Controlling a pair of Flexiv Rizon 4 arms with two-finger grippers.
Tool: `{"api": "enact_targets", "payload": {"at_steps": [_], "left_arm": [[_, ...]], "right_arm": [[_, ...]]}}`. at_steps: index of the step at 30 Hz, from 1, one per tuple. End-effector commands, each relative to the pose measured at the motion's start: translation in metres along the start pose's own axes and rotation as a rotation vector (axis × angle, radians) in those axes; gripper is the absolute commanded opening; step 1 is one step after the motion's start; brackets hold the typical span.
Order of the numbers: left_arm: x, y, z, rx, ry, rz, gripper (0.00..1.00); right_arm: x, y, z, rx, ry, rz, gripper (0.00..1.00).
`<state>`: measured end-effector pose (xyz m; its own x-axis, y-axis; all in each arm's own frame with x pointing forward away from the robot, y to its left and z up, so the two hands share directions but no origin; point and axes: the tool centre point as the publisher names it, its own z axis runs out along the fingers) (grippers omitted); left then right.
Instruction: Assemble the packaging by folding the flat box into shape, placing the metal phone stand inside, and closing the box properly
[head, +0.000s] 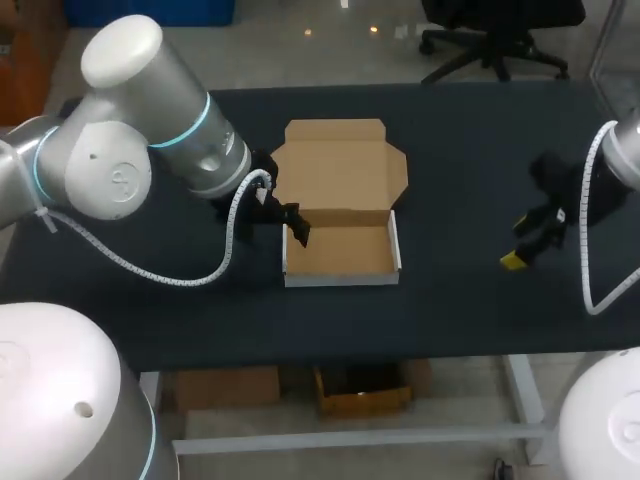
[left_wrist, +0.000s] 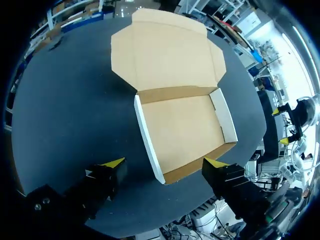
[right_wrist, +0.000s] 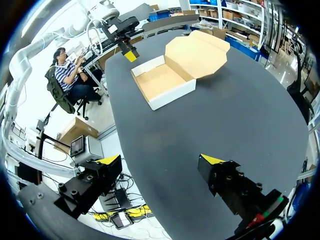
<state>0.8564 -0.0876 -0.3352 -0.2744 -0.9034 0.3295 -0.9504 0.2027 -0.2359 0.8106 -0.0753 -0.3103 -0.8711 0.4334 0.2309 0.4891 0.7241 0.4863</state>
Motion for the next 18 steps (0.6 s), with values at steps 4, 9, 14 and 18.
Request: {"api": "enact_targets", "payload": {"at_steps": [4,9,14,18], "left_arm": [[-0.012,0.022,-0.045,0.030,0.069,-0.005,1.00],[-0.024,0.033,-0.070,0.039,0.055,-0.021,1.00],[-0.039,0.047,-0.096,0.080,0.040,-0.063,1.00],[-0.047,0.056,-0.116,0.129,0.016,-0.092,1.00]], "right_arm": [[0.000,-0.004,-0.012,-0.001,-0.007,0.078,1.00],[0.003,-0.005,-0.022,-0.029,-0.022,0.147,1.00],[0.001,-0.010,-0.034,-0.090,-0.029,0.232,1.00],[0.003,-0.013,-0.043,-0.128,-0.059,0.282,1.00]]}}
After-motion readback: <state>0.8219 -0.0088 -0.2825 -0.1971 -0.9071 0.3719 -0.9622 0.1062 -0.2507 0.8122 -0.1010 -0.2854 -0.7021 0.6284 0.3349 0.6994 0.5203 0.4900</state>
